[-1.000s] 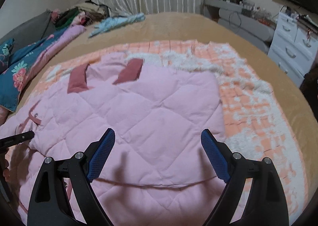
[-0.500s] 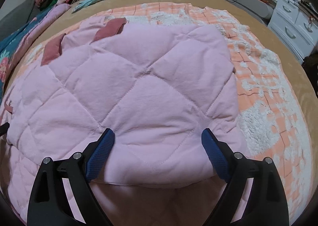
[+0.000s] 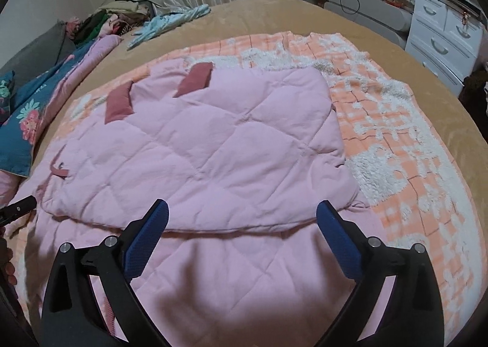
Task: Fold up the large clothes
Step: 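Move the left tool to the other sleeve cuff and grasp it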
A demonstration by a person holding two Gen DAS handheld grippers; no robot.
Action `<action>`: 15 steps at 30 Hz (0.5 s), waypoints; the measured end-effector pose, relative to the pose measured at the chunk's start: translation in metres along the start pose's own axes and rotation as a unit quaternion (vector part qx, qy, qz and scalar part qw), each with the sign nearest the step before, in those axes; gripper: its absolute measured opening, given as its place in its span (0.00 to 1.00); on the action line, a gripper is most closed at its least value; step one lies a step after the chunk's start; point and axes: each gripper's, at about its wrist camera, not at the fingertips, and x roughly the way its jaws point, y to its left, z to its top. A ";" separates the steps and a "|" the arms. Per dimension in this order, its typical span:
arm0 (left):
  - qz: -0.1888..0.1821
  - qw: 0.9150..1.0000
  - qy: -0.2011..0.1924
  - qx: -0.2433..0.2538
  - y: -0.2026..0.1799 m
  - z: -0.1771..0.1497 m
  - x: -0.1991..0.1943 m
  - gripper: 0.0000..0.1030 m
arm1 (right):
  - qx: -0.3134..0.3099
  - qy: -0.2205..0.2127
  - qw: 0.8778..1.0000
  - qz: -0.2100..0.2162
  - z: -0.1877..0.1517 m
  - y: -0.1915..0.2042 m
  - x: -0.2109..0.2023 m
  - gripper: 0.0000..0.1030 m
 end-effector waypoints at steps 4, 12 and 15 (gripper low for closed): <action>0.009 1.000 -0.010 -0.011 0.005 -0.003 -0.017 0.91 | -0.008 -0.018 1.000 -0.003 -0.001 0.010 -0.018 0.96; 0.015 0.999 -0.024 -0.043 0.031 -0.008 -0.043 0.91 | -0.034 -0.052 0.998 0.006 0.003 0.038 -0.053 0.96; 0.032 0.997 -0.031 -0.056 0.045 -0.011 -0.053 0.91 | -0.044 -0.060 0.997 0.016 0.004 0.053 -0.062 0.96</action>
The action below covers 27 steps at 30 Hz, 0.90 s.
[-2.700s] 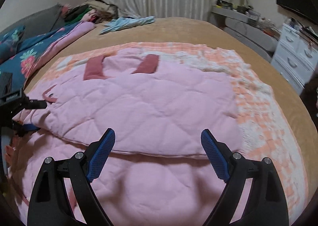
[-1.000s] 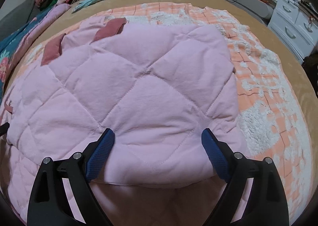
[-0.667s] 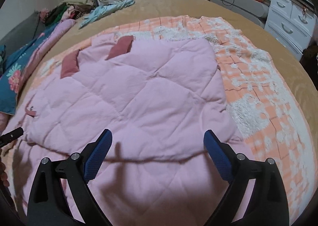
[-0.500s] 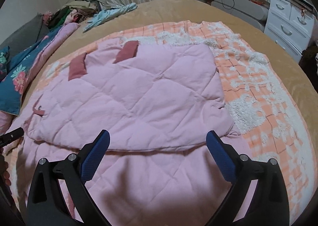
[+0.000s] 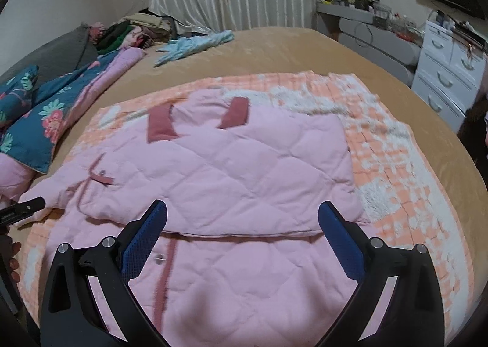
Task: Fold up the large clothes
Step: 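Move the left tool to the other sleeve cuff and grasp it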
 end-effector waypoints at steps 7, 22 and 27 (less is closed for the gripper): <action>0.000 1.000 -0.016 -0.026 0.027 0.001 -0.020 0.91 | -0.028 -0.013 0.999 0.022 0.008 0.041 -0.014 0.96; 0.046 0.996 -0.019 -0.069 0.098 -0.004 -0.023 0.91 | -0.063 -0.019 0.995 0.076 0.014 0.128 -0.014 0.96; 0.058 0.995 -0.021 -0.084 0.120 -0.006 -0.022 0.91 | -0.081 -0.016 0.993 0.087 0.013 0.154 -0.011 0.96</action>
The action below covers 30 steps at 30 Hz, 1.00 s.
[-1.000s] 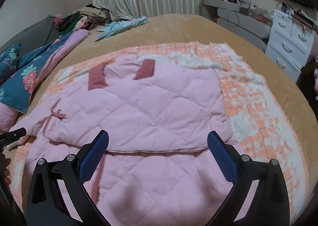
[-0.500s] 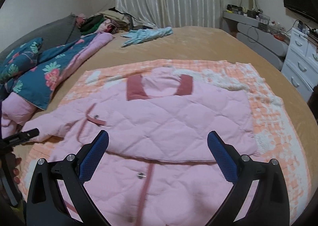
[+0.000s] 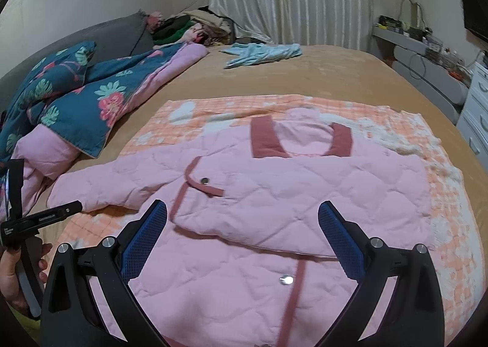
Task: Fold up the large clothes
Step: 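Move the left tool to the other sleeve cuff and grasp it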
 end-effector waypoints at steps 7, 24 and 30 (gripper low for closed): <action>0.016 0.999 -0.005 -0.032 0.035 0.003 0.006 0.91 | -0.037 0.008 0.999 0.016 0.003 0.037 0.012 0.96; 0.036 0.986 -0.005 -0.163 0.126 0.006 0.055 0.91 | -0.115 0.046 0.991 0.043 -0.004 0.120 0.073 0.96; 0.026 0.975 -0.006 -0.220 0.154 0.012 0.072 0.91 | -0.116 0.058 0.990 0.046 -0.005 0.131 0.093 0.96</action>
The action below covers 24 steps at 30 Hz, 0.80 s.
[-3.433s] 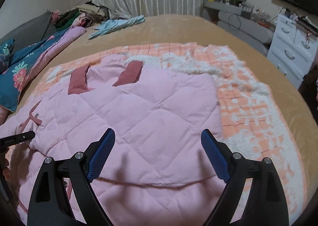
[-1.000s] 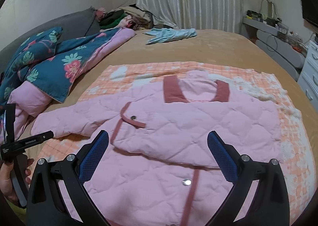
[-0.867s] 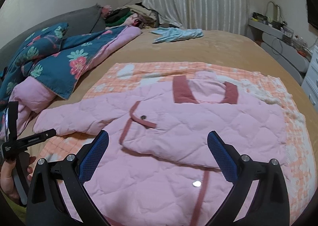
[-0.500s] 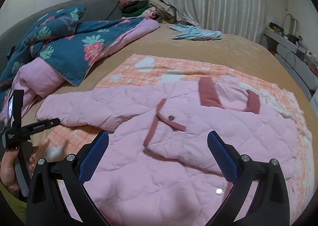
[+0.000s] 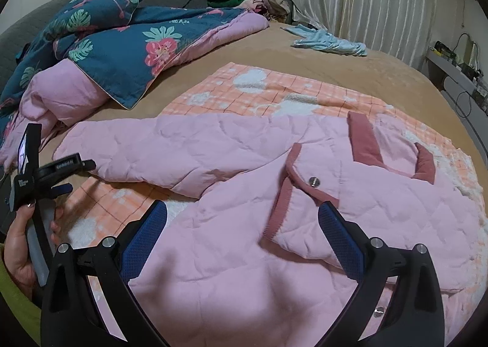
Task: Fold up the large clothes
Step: 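Move the left tool to the other sleeve cuff and grasp it, then lift the sleeve with the left tool and carry it across the jacket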
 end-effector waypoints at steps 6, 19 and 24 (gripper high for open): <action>-0.007 0.999 -0.015 -0.044 0.018 0.017 0.012 0.91 | 0.008 0.011 1.000 0.004 -0.005 0.000 0.012 0.96; -0.013 0.996 -0.046 -0.072 0.027 0.042 0.016 0.47 | 0.037 0.000 0.999 -0.019 -0.020 -0.037 -0.011 0.96; -0.061 0.993 -0.088 -0.059 0.016 0.044 -0.014 0.14 | 0.058 -0.008 0.998 -0.026 -0.027 -0.053 -0.025 0.96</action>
